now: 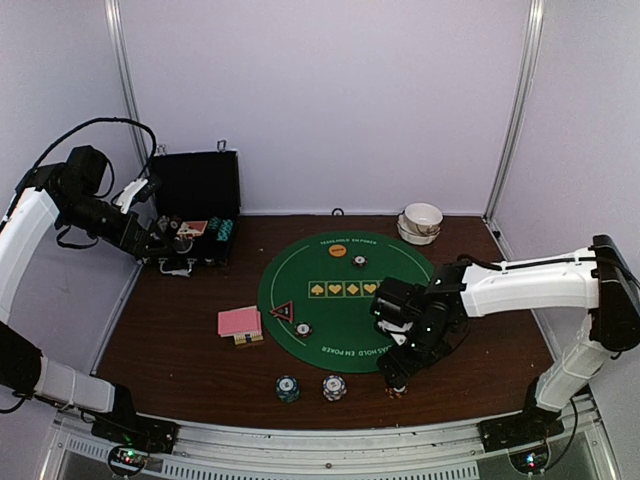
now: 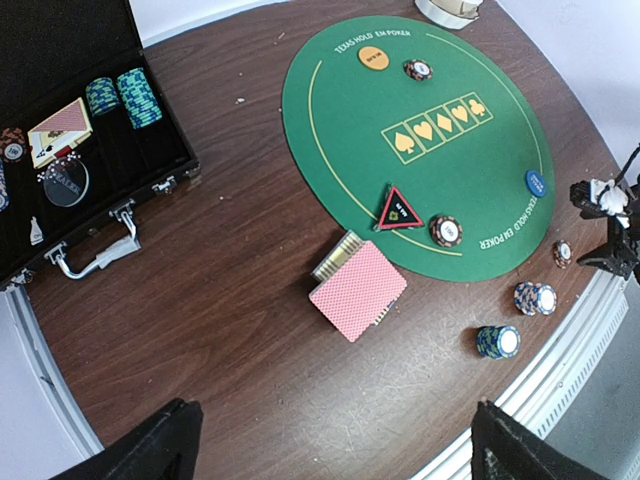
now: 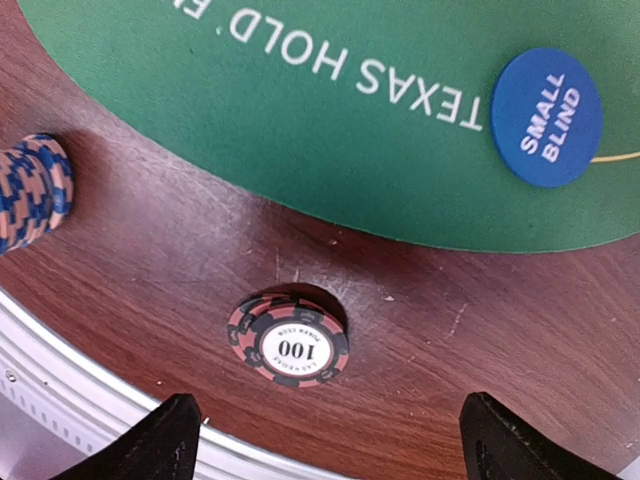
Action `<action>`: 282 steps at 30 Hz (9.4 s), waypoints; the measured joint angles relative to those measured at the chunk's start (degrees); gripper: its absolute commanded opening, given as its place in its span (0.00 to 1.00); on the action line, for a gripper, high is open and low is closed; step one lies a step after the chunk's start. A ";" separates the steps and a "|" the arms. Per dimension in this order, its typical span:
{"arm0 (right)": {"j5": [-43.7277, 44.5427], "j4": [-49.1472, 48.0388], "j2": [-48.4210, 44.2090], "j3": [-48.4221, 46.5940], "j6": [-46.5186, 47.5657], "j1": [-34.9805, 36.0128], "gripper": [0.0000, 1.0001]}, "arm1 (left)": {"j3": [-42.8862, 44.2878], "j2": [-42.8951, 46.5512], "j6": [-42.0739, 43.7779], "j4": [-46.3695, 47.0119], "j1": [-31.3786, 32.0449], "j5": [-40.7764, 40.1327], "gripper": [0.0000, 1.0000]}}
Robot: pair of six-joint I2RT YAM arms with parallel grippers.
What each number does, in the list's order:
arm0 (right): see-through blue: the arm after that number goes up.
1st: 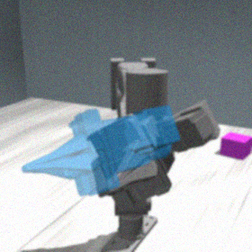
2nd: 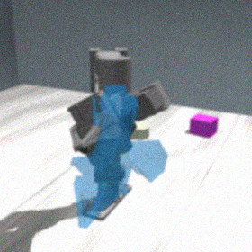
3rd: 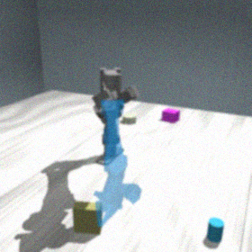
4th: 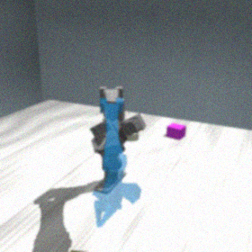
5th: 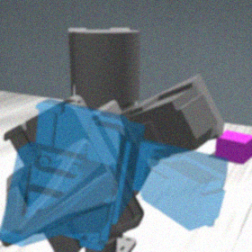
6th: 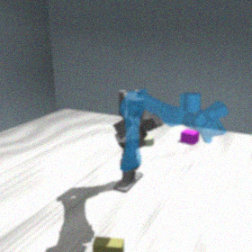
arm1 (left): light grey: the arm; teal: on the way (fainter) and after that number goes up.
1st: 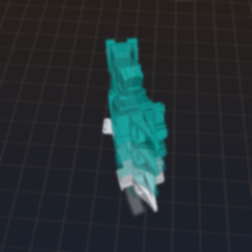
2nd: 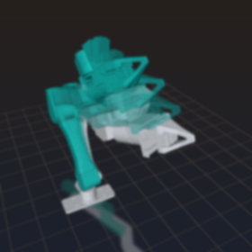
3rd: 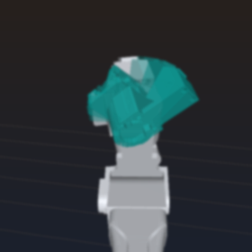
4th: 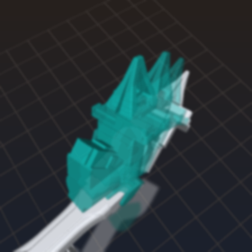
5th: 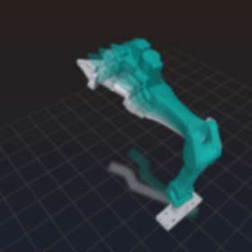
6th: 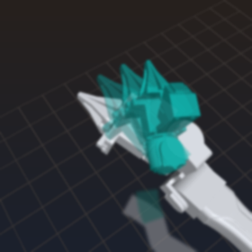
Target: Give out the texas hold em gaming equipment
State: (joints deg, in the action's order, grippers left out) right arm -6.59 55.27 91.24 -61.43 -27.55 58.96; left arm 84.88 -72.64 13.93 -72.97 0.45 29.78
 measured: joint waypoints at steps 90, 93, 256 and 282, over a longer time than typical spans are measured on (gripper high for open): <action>8.44 -6.84 9.99 -5.31 7.50 -25.29 0.88 | 1.95 -0.57 -0.33 -0.59 0.00 -0.35 0.98; 9.27 -4.35 6.12 -7.82 8.28 -23.06 0.90 | 1.95 -0.63 -0.33 -0.59 -0.02 -0.46 0.98; 15.91 1.11 25.44 -47.71 8.87 -5.22 1.00 | 2.43 -7.85 -3.56 5.75 0.00 -1.38 0.98; 12.74 4.83 19.50 -42.64 3.54 7.39 0.99 | -3.96 -7.98 -3.30 11.89 0.37 0.87 0.98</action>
State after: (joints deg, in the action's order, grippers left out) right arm 6.15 60.10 110.74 -104.07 -24.01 66.35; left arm 80.93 -80.62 10.63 -61.08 0.82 30.65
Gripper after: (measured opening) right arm 0.995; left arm 0.976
